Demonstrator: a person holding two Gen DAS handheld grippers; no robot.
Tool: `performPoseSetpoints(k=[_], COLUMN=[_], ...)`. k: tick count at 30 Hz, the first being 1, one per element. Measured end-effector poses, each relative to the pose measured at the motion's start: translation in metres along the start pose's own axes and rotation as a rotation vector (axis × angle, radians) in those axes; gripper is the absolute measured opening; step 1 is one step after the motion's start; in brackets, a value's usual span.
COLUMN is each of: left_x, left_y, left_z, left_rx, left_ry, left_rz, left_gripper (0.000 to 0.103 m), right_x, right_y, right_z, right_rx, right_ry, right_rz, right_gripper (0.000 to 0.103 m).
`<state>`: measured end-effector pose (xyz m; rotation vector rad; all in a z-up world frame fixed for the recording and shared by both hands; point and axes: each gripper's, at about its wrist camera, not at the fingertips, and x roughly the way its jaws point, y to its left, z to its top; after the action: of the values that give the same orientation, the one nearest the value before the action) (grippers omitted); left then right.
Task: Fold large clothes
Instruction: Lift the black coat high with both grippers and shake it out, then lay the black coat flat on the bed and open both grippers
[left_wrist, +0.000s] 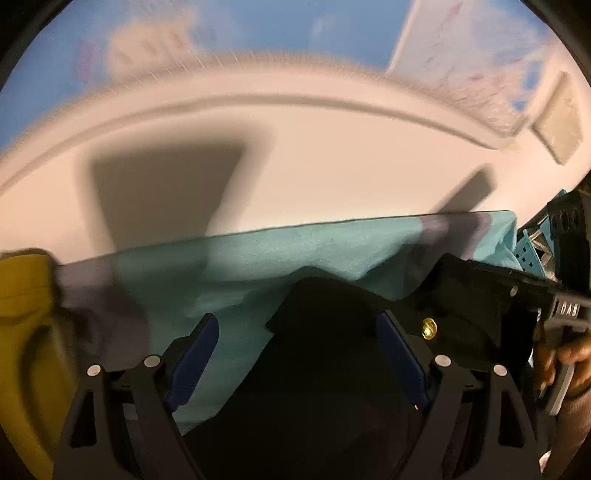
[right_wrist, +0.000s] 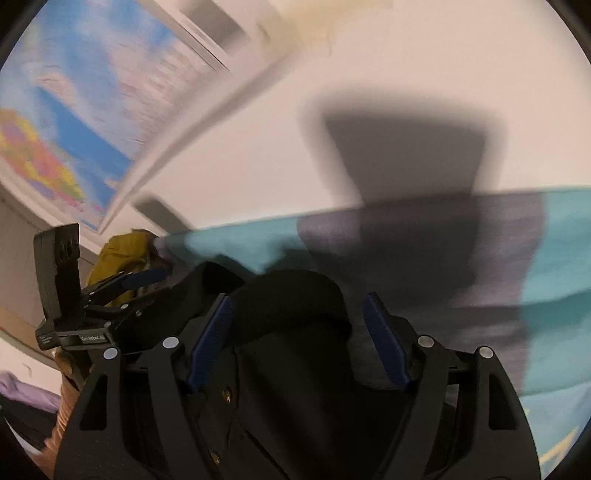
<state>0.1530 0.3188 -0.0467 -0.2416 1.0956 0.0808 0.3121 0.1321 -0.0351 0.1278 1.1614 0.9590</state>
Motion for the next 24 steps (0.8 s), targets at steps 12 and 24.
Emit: performPoseSetpoints(k=[12, 24], left_x=[-0.039, 0.003], left_y=[-0.033, -0.033], left_z=[-0.033, -0.050], left_rx=[0.192, 0.284], left_ry=[-0.228, -0.148], left_rz=[0.013, 0.240], left_gripper=[0.027, 0.069], right_x=[-0.044, -0.012], right_y=[0.076, 0.050], right_z=[-0.037, -0.045], right_rx=[-0.543, -0.441], right_ry=[-0.338, -0.233], right_rz=[-0.103, -0.323], right_gripper=[0.020, 0.074])
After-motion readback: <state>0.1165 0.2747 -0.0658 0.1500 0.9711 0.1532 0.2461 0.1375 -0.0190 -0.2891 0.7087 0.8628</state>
